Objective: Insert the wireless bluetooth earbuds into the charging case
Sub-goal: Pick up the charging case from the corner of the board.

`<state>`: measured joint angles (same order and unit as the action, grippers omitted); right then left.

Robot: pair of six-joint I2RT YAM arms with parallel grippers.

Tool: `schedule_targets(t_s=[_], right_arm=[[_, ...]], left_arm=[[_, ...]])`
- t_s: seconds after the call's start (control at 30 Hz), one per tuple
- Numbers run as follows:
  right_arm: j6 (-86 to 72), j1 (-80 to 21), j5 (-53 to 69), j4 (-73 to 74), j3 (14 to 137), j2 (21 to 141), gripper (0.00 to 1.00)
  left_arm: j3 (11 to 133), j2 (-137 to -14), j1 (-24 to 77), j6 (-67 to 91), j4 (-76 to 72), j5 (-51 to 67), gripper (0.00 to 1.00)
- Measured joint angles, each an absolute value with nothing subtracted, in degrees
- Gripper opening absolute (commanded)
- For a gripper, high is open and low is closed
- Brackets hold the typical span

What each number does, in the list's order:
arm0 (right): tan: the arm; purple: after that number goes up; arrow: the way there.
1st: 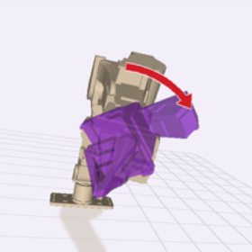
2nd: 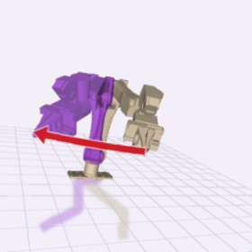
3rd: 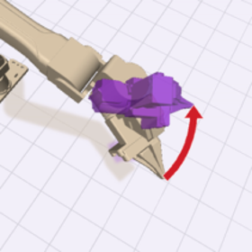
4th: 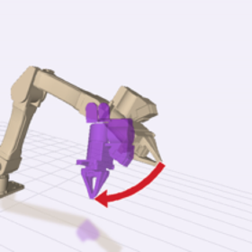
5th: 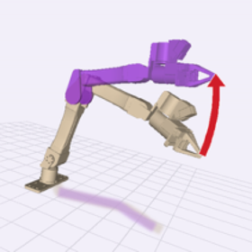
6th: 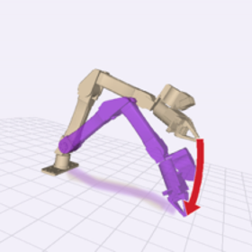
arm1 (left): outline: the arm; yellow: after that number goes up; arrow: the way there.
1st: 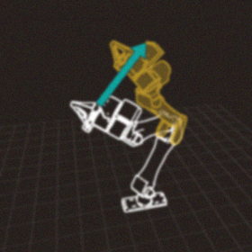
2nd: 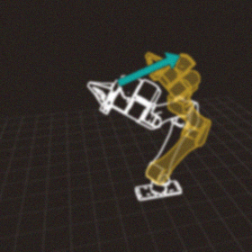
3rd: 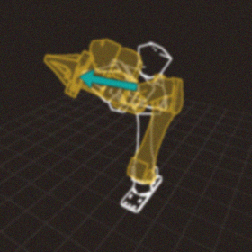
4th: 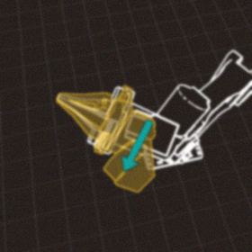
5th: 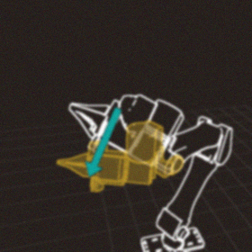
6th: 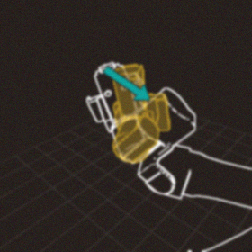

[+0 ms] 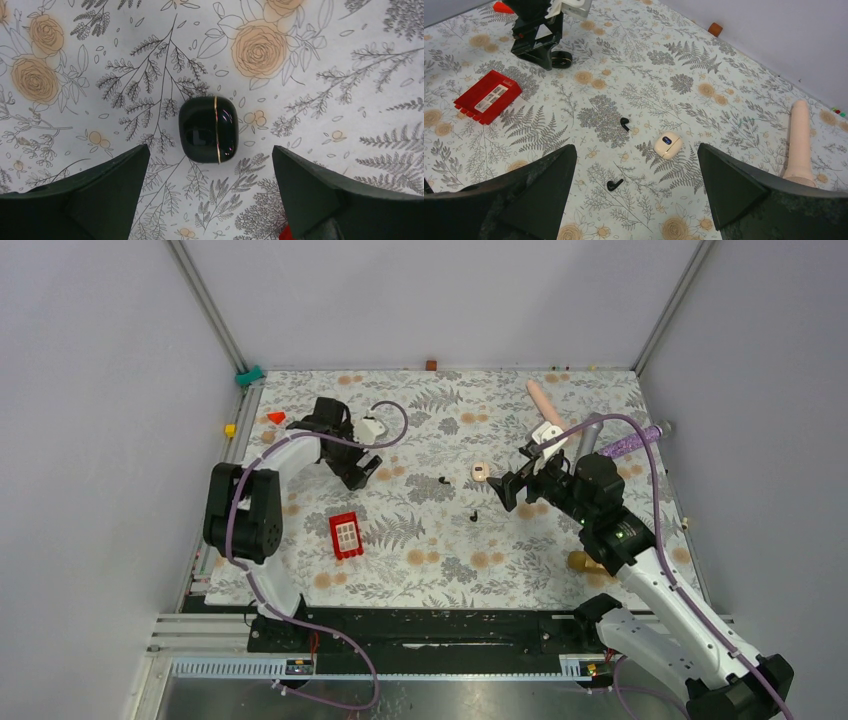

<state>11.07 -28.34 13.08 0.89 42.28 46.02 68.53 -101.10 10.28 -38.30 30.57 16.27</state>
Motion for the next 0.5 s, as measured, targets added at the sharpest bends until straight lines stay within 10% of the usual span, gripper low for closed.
schedule_targets(t_s=[0.5], right_arm=[[11.09, -28.34, 13.26, 0.47, 42.09, 46.44, 0.99]], left_arm=[[77.58, -112.36, 12.08, -35.75, 37.80, 13.13, 0.56]])
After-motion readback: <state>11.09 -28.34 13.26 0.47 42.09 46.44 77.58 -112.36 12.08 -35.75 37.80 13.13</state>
